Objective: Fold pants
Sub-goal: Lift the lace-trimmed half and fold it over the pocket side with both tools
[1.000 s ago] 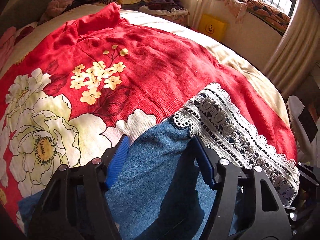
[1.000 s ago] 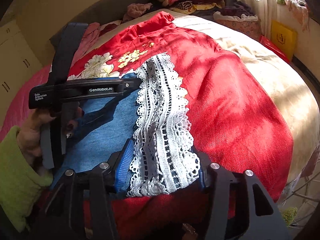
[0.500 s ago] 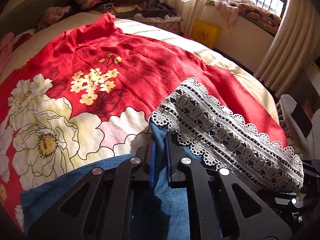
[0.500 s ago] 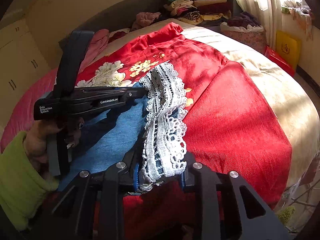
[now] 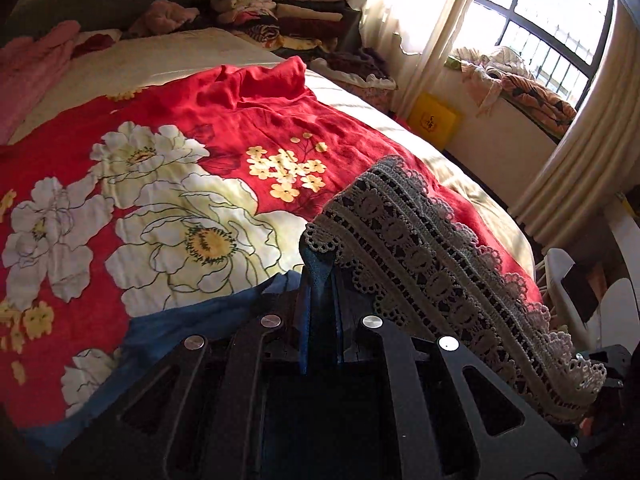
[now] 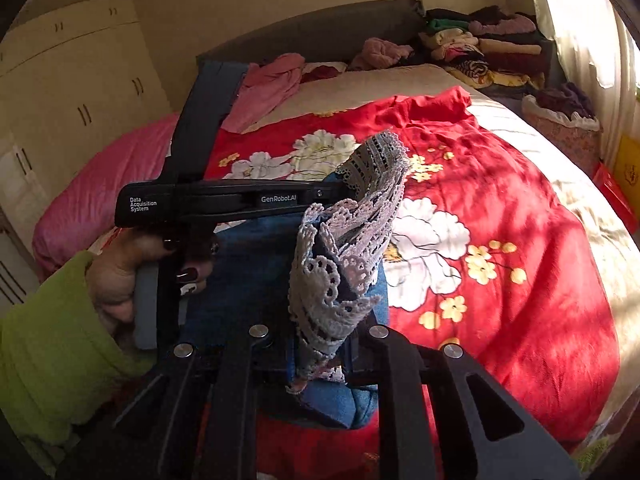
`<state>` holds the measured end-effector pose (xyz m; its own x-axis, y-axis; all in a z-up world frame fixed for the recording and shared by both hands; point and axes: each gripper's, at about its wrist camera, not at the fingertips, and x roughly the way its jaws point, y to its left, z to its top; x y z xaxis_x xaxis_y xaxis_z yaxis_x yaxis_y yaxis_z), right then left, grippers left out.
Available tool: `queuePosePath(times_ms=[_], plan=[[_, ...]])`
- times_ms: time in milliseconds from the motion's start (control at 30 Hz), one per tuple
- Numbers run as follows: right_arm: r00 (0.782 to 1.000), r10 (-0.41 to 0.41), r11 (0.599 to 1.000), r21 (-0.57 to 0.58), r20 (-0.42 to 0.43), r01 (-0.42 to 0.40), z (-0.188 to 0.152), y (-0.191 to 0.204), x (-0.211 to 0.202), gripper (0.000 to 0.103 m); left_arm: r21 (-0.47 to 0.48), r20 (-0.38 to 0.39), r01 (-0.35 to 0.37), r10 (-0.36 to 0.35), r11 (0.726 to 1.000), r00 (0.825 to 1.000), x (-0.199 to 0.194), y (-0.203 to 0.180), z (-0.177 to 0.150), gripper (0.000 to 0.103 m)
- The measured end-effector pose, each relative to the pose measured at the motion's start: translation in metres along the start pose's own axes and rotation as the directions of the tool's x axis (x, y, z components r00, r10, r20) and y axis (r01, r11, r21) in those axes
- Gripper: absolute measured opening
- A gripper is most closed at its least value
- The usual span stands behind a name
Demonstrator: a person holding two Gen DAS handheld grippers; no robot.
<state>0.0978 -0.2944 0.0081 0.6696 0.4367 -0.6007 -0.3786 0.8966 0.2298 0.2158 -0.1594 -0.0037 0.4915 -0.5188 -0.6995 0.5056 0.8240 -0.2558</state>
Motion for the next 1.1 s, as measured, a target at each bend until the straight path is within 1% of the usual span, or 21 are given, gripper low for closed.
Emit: queuePosePath(times_ms=[67, 133, 233, 300, 333, 367, 467, 500, 567, 633, 667, 733, 767, 800, 833, 867, 933, 967, 1033, 1100], plan=[[1.0, 0.023, 0.999, -0.04, -0.02, -0.024, 0.003, 0.017, 0.01, 0.015, -0.03, 0.004, -0.015, 0.015, 0.999, 1.0, -0.008, 0.014, -0.008, 0.004], [0.998, 0.032, 0.996, -0.081, -0.048, -0.035, 0.001, 0.032, 0.022, 0.015, -0.065, -0.008, -0.048, 0.048, 0.997, 0.999, -0.012, 0.029, -0.016, 0.006], [0.995, 0.042, 0.99, -0.133, -0.096, -0.054, -0.005, 0.053, 0.039, 0.015, -0.158, -0.038, -0.115, 0.11, 0.981, 0.993, -0.024, 0.055, -0.028, 0.006], [0.991, 0.047, 0.983, -0.17, -0.127, -0.069, -0.011, 0.068, 0.049, 0.015, -0.249, -0.012, -0.108, 0.108, 0.963, 0.994, -0.043, 0.075, -0.034, 0.009], [0.989, 0.049, 0.979, -0.19, -0.141, -0.076, -0.014, 0.076, 0.052, 0.015, -0.293, 0.001, -0.103, 0.109, 0.95, 0.994, -0.054, 0.084, -0.037, 0.012], [0.987, 0.052, 0.975, -0.208, -0.153, -0.084, -0.018, 0.083, 0.055, 0.015, -0.34, 0.017, -0.102, 0.114, 0.935, 0.993, -0.065, 0.095, -0.041, 0.013], [0.981, 0.06, 0.96, -0.258, -0.184, -0.107, -0.028, 0.103, 0.065, 0.015, -0.422, 0.062, -0.072, 0.108, 0.904, 0.992, -0.093, 0.114, -0.053, 0.017], [0.979, 0.06, 0.955, -0.276, -0.195, -0.113, -0.031, 0.11, 0.068, 0.015, -0.441, 0.073, -0.065, 0.108, 0.895, 0.991, -0.101, 0.119, -0.057, 0.021], [0.976, 0.051, 0.944, -0.31, -0.211, -0.116, -0.038, 0.121, 0.074, 0.015, -0.458, 0.075, -0.063, 0.109, 0.887, 0.991, -0.108, 0.122, -0.065, 0.024], [0.972, 0.044, 0.928, -0.35, -0.229, -0.125, -0.047, 0.132, 0.081, 0.019, -0.477, 0.067, -0.054, 0.097, 0.877, 0.993, -0.109, 0.124, -0.073, 0.03], [0.97, 0.043, 0.924, -0.361, -0.239, -0.13, -0.05, 0.136, 0.083, 0.022, -0.485, 0.061, -0.05, 0.091, 0.873, 0.994, -0.106, 0.124, -0.076, 0.03], [0.967, 0.067, 0.919, -0.361, -0.247, -0.156, -0.053, 0.139, 0.081, 0.031, -0.497, 0.045, -0.041, 0.073, 0.867, 0.996, -0.099, 0.125, -0.081, 0.032], [0.963, 0.094, 0.919, -0.349, -0.252, -0.181, -0.051, 0.138, 0.078, 0.032, -0.498, 0.037, -0.039, 0.066, 0.866, 0.997, -0.096, 0.124, -0.083, 0.033], [0.96, 0.124, 0.922, -0.33, -0.252, -0.205, -0.048, 0.134, 0.072, 0.04, -0.497, 0.026, -0.036, 0.057, 0.867, 0.998, -0.092, 0.123, -0.084, 0.035], [0.959, 0.153, 0.924, -0.309, -0.239, -0.224, -0.045, 0.131, 0.065, 0.051, -0.496, 0.02, -0.034, 0.05, 0.868, 0.999, -0.089, 0.122, -0.085, 0.037], [0.961, 0.172, 0.927, -0.294, -0.217, -0.232, -0.041, 0.126, 0.057, 0.054, -0.492, 0.013, -0.031, 0.043, 0.87, 0.999, -0.085, 0.119, -0.084, 0.038], [0.97, 0.17, 0.939, -0.269, -0.176, -0.213, -0.035, 0.114, 0.044, 0.055, -0.482, 0.001, -0.031, 0.035, 0.876, 0.999, -0.08, 0.117, -0.082, 0.044], [0.976, 0.156, 0.95, -0.248, -0.154, -0.191, -0.031, 0.105, 0.04, 0.055, -0.478, -0.006, -0.034, 0.036, 0.878, 0.999, -0.077, 0.115, -0.081, 0.046], [0.985, 0.122, 0.969, -0.198, -0.125, -0.146, -0.025, 0.085, 0.034, 0.056, -0.47, -0.021, -0.042, 0.036, 0.882, 0.999, -0.069, 0.112, -0.077, 0.054], [0.989, 0.087, 0.984, -0.144, -0.118, -0.103, -0.024, 0.067, 0.034, 0.056, -0.461, -0.037, -0.058, 0.046, 0.886, 0.998, -0.059, 0.11, -0.073, 0.057]])
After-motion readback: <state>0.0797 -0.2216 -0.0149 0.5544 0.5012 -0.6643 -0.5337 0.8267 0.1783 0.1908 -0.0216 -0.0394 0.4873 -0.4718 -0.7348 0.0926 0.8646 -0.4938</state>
